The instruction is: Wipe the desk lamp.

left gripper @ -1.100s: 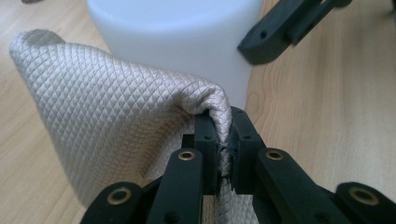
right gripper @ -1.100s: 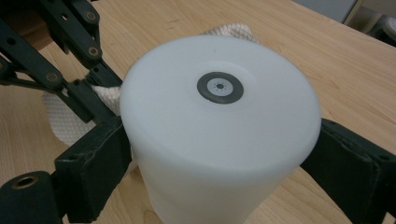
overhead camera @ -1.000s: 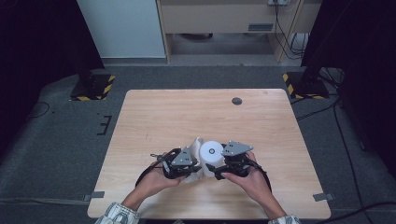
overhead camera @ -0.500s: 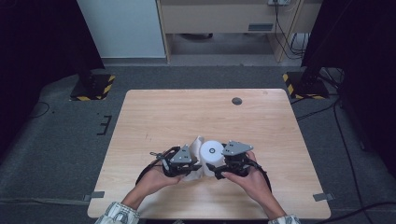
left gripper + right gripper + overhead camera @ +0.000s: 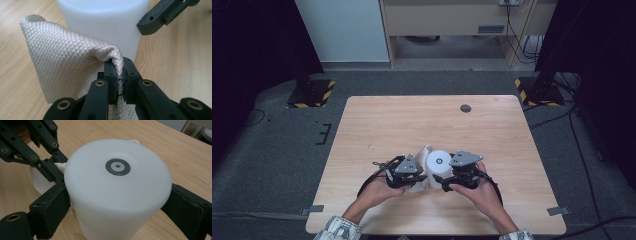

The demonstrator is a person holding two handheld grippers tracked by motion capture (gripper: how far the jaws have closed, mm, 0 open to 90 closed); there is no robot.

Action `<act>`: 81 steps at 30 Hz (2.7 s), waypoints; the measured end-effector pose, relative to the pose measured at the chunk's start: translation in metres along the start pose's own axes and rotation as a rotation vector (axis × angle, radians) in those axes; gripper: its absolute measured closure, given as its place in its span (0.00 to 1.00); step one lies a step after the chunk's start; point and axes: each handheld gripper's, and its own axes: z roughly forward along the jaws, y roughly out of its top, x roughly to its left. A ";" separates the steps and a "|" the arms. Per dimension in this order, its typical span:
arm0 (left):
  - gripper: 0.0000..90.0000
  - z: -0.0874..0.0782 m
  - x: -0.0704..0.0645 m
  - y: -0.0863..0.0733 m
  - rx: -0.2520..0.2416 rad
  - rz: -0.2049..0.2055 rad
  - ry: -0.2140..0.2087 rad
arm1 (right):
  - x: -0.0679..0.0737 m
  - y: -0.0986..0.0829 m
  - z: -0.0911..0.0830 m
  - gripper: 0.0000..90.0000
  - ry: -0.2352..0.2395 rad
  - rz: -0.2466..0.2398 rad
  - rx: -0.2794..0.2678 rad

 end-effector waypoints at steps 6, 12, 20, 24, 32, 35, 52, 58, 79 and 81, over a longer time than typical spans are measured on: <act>0.93 -0.013 0.001 0.007 -0.061 -0.012 0.021 | 0.000 0.000 0.000 0.11 0.000 -0.002 -0.001; 0.93 -0.001 0.002 0.000 0.001 -0.008 0.024 | 0.000 0.000 0.000 0.11 -0.002 0.001 0.001; 0.93 -0.008 0.010 0.004 -0.059 -0.067 0.074 | -0.003 0.004 0.006 0.11 -0.010 0.008 0.002; 0.93 -0.008 0.009 0.004 -0.050 -0.059 0.076 | -0.005 0.007 0.010 0.11 -0.011 0.008 0.006; 0.93 -0.006 0.011 0.003 -0.052 -0.081 0.091 | -0.005 0.013 0.004 0.09 -0.005 0.029 -0.033; 0.93 -0.005 0.012 0.004 -0.052 -0.086 0.101 | -0.005 0.017 0.003 0.12 -0.021 0.010 -0.038; 0.93 -0.004 -0.006 0.013 -0.062 -0.036 0.060 | -0.014 0.019 0.004 0.12 -0.021 0.019 -0.027; 0.93 0.007 -0.010 0.013 -0.064 -0.041 0.030 | -0.014 0.019 0.004 0.12 -0.023 0.020 -0.026; 0.93 0.014 -0.009 0.012 -0.105 -0.065 -0.013 | -0.018 0.023 0.000 0.17 -0.019 0.064 -0.061; 0.93 0.014 -0.009 0.011 -0.106 -0.067 -0.012 | -0.018 0.025 -0.001 0.16 -0.018 0.072 -0.067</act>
